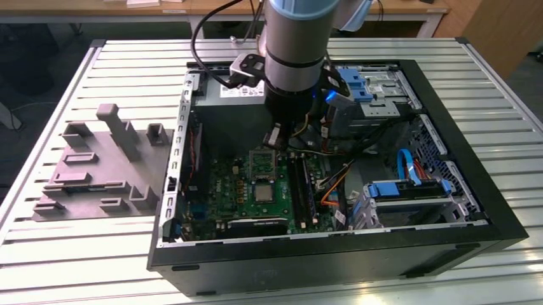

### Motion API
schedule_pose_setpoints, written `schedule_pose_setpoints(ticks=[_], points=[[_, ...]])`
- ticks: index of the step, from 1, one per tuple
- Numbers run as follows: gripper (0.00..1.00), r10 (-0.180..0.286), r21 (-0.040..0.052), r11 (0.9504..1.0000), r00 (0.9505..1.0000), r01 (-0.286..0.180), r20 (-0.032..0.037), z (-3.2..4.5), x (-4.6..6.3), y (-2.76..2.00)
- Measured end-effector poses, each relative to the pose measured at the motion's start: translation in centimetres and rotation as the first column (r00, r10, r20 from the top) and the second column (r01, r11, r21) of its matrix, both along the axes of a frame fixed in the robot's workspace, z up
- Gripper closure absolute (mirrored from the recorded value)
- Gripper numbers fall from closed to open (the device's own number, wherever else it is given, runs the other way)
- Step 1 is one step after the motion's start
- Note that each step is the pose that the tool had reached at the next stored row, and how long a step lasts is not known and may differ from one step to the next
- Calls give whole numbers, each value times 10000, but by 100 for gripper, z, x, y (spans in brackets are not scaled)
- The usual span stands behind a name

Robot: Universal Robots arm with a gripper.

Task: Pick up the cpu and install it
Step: 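Close the cpu cover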

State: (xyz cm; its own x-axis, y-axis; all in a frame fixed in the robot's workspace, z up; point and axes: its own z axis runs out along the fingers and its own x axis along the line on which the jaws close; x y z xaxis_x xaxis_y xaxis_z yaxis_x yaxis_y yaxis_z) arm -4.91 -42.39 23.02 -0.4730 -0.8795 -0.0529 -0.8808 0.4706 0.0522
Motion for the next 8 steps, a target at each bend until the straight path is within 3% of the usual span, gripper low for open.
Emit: schedule_pose_setpoints(ticks=[8], points=[[89,1,-182,9998,10000,-1,0,21,-3,0]])
